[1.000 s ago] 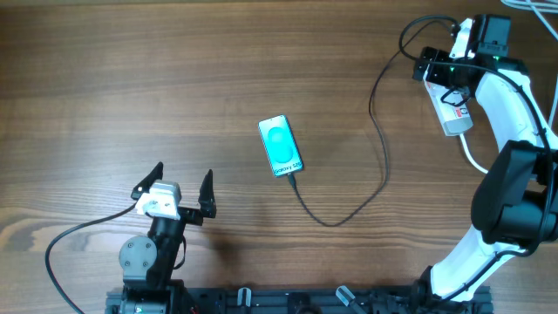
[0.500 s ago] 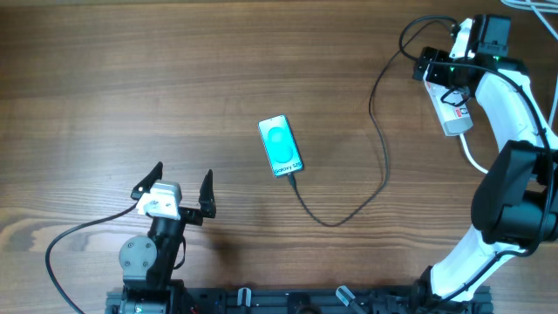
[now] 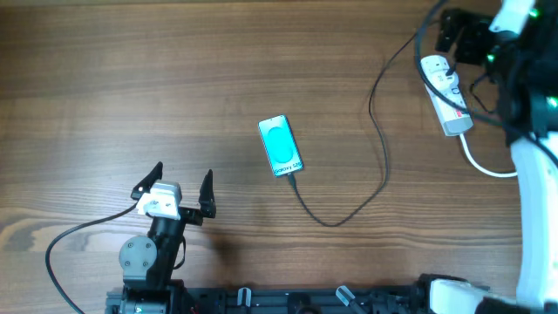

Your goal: Plug charger to phone and switch on socket

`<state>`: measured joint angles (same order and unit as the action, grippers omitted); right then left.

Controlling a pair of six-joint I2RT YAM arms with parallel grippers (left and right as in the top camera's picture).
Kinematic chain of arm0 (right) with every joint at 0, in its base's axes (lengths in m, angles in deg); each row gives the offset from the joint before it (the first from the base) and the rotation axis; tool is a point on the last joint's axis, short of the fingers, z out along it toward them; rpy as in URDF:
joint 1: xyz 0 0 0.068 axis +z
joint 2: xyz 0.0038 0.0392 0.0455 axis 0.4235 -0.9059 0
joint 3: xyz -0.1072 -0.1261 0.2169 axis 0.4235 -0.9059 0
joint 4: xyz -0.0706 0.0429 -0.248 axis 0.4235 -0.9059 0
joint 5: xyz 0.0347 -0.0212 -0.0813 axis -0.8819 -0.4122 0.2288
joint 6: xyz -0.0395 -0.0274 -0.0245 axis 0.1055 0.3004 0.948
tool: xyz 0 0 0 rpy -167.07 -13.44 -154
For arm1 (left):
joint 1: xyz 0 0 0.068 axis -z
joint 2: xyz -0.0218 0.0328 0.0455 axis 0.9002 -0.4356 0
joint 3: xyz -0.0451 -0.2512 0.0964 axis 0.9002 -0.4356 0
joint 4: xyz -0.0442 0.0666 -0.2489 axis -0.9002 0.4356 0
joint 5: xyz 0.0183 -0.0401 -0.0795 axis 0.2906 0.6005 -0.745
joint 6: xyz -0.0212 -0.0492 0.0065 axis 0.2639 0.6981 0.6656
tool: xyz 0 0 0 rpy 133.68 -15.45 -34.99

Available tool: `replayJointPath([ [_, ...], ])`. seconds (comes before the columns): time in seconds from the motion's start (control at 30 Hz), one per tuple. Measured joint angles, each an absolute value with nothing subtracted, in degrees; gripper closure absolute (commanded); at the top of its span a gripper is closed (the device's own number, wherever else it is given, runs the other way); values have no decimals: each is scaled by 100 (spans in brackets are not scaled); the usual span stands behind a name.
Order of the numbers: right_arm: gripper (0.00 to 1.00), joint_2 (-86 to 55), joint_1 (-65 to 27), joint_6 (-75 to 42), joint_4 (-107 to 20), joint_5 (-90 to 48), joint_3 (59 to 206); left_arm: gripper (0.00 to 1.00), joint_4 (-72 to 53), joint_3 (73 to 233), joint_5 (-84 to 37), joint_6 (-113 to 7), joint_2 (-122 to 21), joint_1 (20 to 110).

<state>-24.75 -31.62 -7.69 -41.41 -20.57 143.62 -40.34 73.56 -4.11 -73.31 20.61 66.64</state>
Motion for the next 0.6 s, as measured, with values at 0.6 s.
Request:
replayJointPath([
  [0.6, 0, -2228, -3162, -616, -2904, -2100, 10701, 0, -4023, 7356, -389, -7333, 2061, 6664],
])
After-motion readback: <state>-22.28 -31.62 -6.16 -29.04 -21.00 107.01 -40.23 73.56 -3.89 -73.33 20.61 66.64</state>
